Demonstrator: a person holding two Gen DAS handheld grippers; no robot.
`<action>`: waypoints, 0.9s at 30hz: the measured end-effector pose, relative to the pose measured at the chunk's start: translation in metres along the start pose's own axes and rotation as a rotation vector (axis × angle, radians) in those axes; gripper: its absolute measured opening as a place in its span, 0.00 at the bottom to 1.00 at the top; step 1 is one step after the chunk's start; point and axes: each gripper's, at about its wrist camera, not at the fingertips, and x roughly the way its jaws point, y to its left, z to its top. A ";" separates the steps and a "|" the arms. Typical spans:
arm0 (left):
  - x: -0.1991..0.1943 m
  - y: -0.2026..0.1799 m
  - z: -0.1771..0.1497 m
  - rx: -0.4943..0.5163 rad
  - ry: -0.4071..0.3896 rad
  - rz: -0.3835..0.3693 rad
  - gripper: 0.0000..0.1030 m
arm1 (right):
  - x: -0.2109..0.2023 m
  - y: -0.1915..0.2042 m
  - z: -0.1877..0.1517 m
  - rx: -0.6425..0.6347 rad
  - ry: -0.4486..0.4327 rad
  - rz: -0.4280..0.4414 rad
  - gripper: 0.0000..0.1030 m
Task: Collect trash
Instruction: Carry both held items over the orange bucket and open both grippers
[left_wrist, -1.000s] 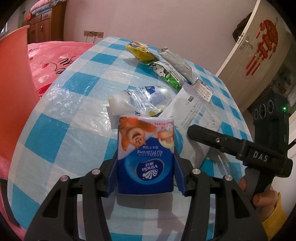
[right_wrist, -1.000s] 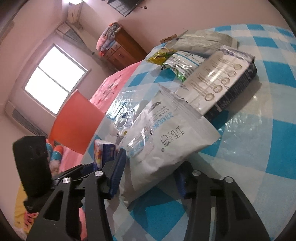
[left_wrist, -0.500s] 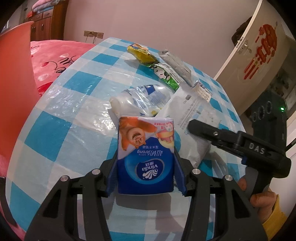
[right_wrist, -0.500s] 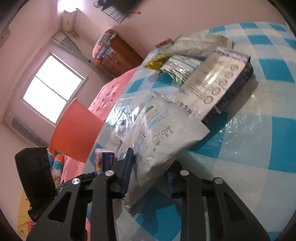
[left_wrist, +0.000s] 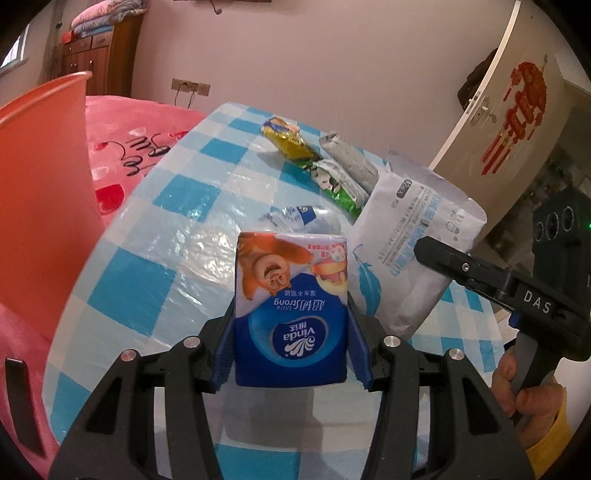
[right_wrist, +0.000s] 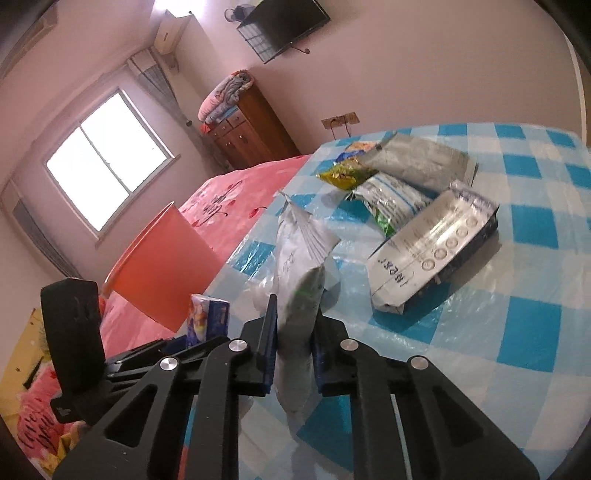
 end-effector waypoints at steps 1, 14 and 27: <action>-0.002 0.000 0.001 0.001 -0.005 -0.001 0.51 | -0.003 0.002 0.001 -0.006 -0.007 -0.005 0.16; -0.037 0.001 0.019 0.037 -0.092 0.008 0.51 | -0.030 0.028 0.026 -0.041 -0.070 0.017 0.16; -0.126 0.048 0.061 0.000 -0.297 0.160 0.51 | -0.018 0.113 0.089 -0.199 -0.115 0.153 0.16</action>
